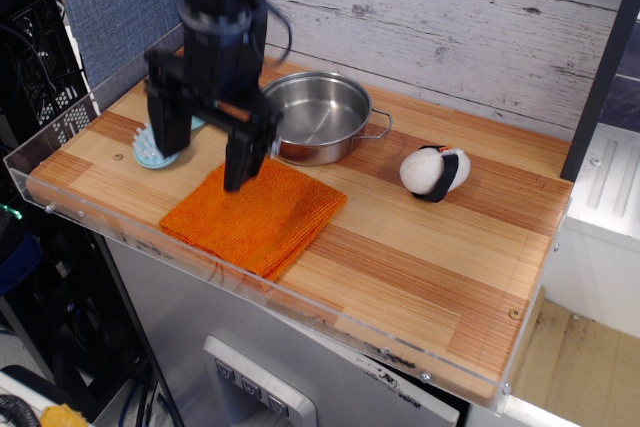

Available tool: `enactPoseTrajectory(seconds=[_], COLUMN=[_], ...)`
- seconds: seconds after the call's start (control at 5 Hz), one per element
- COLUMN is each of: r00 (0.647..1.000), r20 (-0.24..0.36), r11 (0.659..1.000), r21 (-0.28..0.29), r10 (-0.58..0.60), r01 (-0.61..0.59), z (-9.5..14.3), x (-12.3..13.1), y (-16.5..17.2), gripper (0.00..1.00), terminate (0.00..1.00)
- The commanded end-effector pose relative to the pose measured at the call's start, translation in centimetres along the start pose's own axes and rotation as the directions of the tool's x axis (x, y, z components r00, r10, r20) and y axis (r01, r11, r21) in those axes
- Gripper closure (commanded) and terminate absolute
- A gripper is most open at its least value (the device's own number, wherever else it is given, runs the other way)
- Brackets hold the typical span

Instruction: Move the orange towel a few inches to the right.

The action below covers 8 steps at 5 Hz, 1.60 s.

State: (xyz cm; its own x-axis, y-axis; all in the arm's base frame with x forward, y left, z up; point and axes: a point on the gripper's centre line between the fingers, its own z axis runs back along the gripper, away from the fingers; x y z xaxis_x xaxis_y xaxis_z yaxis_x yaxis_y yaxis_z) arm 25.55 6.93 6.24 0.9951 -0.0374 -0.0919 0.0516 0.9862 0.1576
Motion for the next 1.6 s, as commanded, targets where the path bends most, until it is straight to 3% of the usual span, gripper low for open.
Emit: enactPoseTrajectory(seconds=[0.0,0.2,0.4,0.6,0.8,1.0,1.4], r00=[0.998,0.996,0.989,0.981,0.975,0.975,0.984], r20=[0.055,0.088,0.136,0.180,0.207,0.202,0.139], r11=[1.000,0.996,0.992,0.990,0.993,0.995,0.987], r21=[-0.019,-0.080,-0.105,-0.105,-0.060,-0.031,-0.107], r10=[0.015,-0.028,-0.053,-0.071,-0.087,-0.092,-0.108], r01=[-0.014,0.035,0.068,0.091,0.101,0.100,0.123], z=[-1.5,-2.1,-2.3,-2.2,-2.4,-3.2,-5.7], x=[0.9,1.2,1.3,1.2,1.0,0.8,0.4], y=[0.0,-0.7,-1.0,-0.7,-0.4,-0.5,-2.2], gripper=[0.00,0.00,0.00,0.00,0.00,0.00,0.00], terminate=[0.00,0.00,0.00,0.00,0.00,0.00,0.00])
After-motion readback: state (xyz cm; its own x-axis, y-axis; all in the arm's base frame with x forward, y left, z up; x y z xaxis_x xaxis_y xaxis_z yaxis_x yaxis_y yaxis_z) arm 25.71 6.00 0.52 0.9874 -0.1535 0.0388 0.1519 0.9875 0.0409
